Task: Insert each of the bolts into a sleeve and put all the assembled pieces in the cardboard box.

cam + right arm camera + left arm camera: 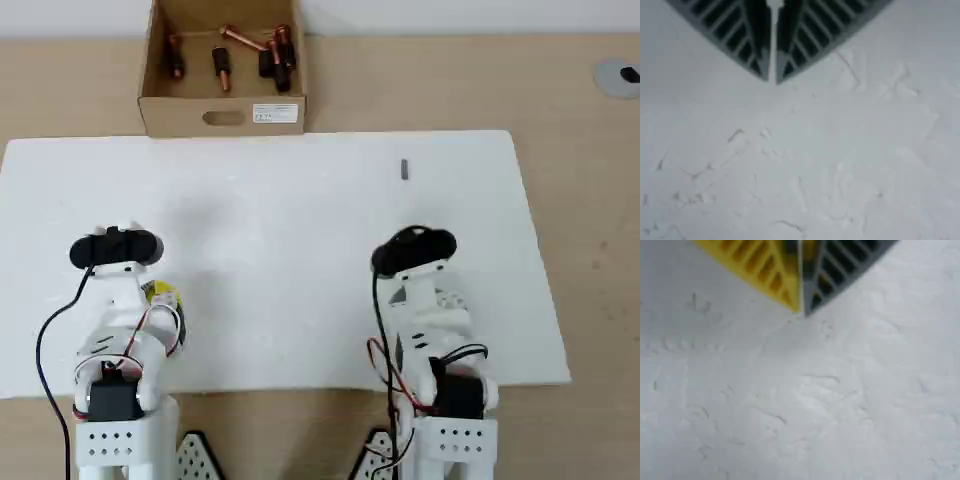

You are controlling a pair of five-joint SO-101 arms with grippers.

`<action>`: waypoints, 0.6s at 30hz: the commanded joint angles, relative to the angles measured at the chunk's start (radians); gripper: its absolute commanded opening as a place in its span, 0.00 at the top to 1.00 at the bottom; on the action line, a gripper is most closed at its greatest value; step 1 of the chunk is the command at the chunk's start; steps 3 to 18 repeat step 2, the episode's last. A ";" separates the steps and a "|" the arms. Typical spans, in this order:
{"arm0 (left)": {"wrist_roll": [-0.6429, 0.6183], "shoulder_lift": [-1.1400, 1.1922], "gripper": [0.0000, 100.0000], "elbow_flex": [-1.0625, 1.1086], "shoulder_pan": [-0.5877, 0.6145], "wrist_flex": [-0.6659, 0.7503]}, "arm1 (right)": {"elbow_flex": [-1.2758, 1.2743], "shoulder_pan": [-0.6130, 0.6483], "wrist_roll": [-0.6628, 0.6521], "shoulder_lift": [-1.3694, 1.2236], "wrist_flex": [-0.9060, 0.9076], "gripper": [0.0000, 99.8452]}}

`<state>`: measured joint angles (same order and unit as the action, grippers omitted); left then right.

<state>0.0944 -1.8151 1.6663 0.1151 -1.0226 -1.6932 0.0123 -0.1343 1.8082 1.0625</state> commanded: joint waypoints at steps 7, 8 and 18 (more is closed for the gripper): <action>0.003 -0.010 1.00 -0.003 -0.002 0.017 | 0.004 -0.010 -0.006 0.111 0.002 0.99; 0.003 -0.010 1.00 -0.003 -0.002 0.017 | 0.004 -0.010 -0.006 0.111 0.002 0.99; 0.003 -0.010 1.00 -0.003 -0.002 0.017 | 0.004 -0.010 -0.006 0.111 0.002 0.99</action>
